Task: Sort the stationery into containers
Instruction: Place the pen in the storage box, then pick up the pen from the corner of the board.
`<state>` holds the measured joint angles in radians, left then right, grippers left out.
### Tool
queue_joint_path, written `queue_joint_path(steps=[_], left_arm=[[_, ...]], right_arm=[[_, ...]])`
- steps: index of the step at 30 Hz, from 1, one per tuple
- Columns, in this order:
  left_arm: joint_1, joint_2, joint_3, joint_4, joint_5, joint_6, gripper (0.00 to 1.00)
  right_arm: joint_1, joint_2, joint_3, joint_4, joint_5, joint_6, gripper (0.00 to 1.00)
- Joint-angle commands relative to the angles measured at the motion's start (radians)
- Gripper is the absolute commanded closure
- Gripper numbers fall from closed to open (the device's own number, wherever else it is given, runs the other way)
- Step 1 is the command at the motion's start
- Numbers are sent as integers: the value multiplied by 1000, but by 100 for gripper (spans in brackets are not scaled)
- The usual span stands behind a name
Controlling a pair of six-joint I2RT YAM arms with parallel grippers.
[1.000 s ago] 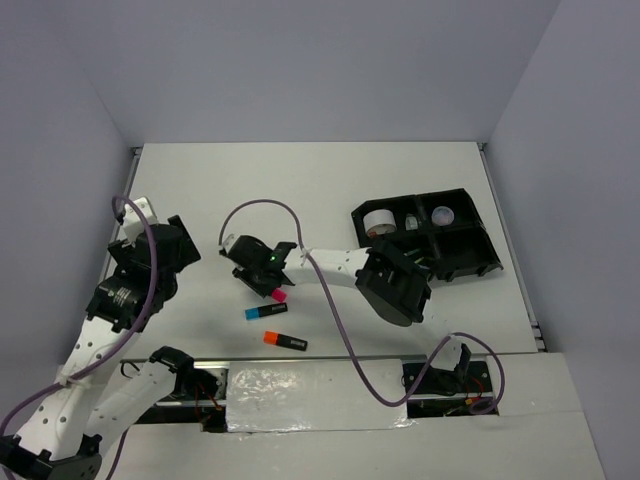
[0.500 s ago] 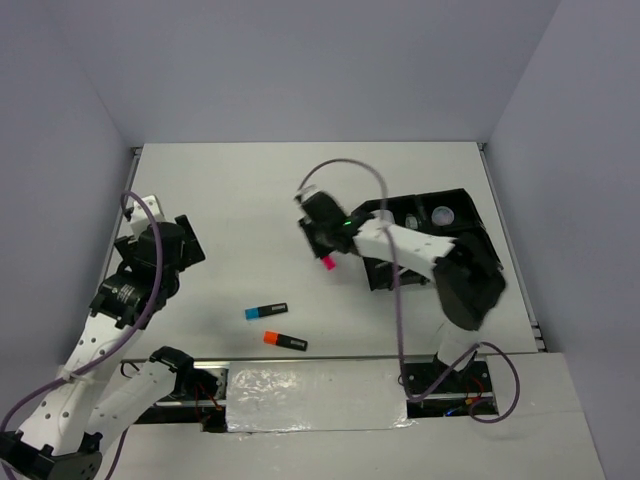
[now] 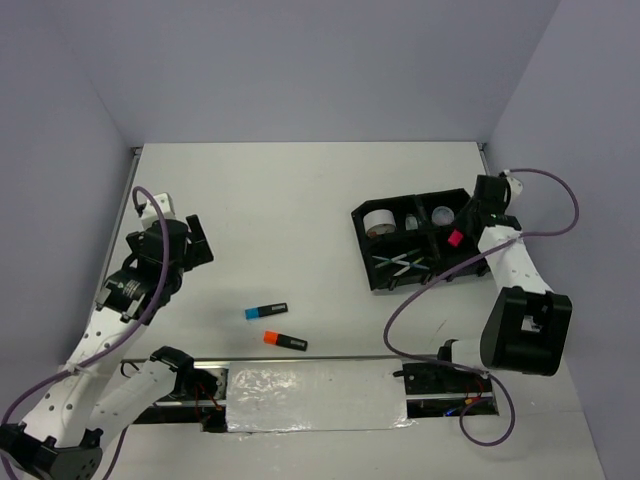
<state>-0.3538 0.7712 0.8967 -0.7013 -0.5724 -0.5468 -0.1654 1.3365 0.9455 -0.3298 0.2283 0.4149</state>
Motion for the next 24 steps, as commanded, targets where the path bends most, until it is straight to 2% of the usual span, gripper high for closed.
queue_joint_path(steps=[1,6,9,11,12,13,15,18,19,21,22,23,24], left_arm=[[7,8,1,43,20,30,1],[7,19,2,45,29,34,1],[7,14,1,45,29,34,1],[7,14,-1,48,32,38,1],[7,16,-1,48,34,38,1],[7,19,1,46,32,38,1],[7,20,5,40,16,31,1],[18,8,13,8,-36,-8,1],[24,2,18,-16,-78,-40,1],[52,-22,19,-23,-102,-61,1],[62,-32,18,-26,-116,-80,1],[85,-50,18,-32,-119,-85,1],[94,-59,16,-30,-127,-88,1]], right_arm=[[-78,6,-36,53,-44,50,86],[-79,13,-57,60,-76,65,77],[-79,-20,-76,55,-81,68,50],[-75,-42,-77,61,-128,56,18],[-71,-68,-74,55,-138,53,6],[-56,-79,-71,49,-141,44,2],[-14,-133,-70,35,-141,32,1],[87,-277,-141,113,-236,9,2],[222,-316,-171,159,-291,-37,2],[379,-361,-235,304,-470,-103,3],[456,-350,-243,325,-533,-178,2],[606,-324,-219,325,-629,-223,2],[679,-245,-193,292,-641,-323,0]])
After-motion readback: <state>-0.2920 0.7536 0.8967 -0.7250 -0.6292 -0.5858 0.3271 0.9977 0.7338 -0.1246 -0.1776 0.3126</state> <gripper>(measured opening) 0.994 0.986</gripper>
